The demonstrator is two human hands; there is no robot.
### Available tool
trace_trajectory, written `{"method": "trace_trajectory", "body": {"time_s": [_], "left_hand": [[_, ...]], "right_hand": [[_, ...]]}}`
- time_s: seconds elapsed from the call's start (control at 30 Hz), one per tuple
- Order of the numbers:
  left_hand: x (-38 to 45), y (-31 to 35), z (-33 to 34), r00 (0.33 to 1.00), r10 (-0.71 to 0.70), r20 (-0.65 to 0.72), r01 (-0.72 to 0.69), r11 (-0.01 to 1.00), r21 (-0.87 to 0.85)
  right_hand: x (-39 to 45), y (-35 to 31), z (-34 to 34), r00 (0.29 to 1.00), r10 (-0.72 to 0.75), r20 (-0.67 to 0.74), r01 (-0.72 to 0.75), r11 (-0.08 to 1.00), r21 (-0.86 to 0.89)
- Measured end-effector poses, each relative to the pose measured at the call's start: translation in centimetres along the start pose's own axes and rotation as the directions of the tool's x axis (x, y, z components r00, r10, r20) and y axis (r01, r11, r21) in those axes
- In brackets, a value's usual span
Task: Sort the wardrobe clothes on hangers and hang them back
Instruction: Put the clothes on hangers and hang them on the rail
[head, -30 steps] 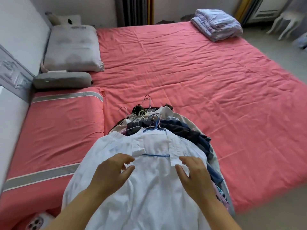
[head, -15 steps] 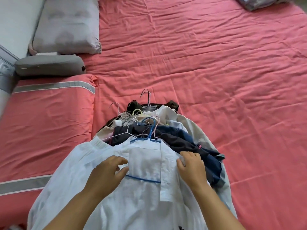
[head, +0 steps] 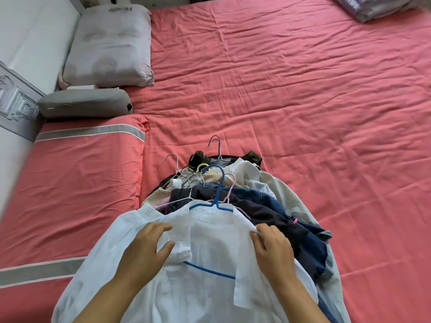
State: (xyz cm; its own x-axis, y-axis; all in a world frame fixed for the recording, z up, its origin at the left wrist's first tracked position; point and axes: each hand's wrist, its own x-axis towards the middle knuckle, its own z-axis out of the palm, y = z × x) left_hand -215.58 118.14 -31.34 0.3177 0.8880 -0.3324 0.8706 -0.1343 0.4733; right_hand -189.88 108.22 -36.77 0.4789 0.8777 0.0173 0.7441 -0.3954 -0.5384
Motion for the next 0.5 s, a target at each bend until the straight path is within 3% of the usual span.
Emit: {"method": "trace_trajectory", "body": {"time_s": [0.17, 0.27, 0.43, 0.5], "left_hand": [[0.1, -0.5, -2.6, 0.993, 0.107, -0.045, -0.107, 0.994, 0.004], [-0.4, -1.2, -4.3, 0.96, 0.277, -0.047, -0.279, 0.96, -0.033], [-3.4, -1.0, -6.8, 0.812, 0.578, -0.086, -0.582, 0.789, -0.195], [-5.4, -0.4, -8.0, 0.701, 0.703, -0.118, -0.709, 0.672, -0.214]], "right_hand": [[-2.9, -2.4, -4.4, 0.993, -0.018, -0.118, 0.034, 0.99, 0.135], [-6.0, -4.1, -7.0, 0.985, 0.009, -0.172, 0.032, 0.971, 0.235], [-14.2, -8.7, -12.2, 0.935, 0.1, -0.34, -0.016, 0.97, 0.242], [-18.6, -10.9, -13.9, 0.894, 0.153, -0.42, -0.041, 0.964, 0.264]]}}
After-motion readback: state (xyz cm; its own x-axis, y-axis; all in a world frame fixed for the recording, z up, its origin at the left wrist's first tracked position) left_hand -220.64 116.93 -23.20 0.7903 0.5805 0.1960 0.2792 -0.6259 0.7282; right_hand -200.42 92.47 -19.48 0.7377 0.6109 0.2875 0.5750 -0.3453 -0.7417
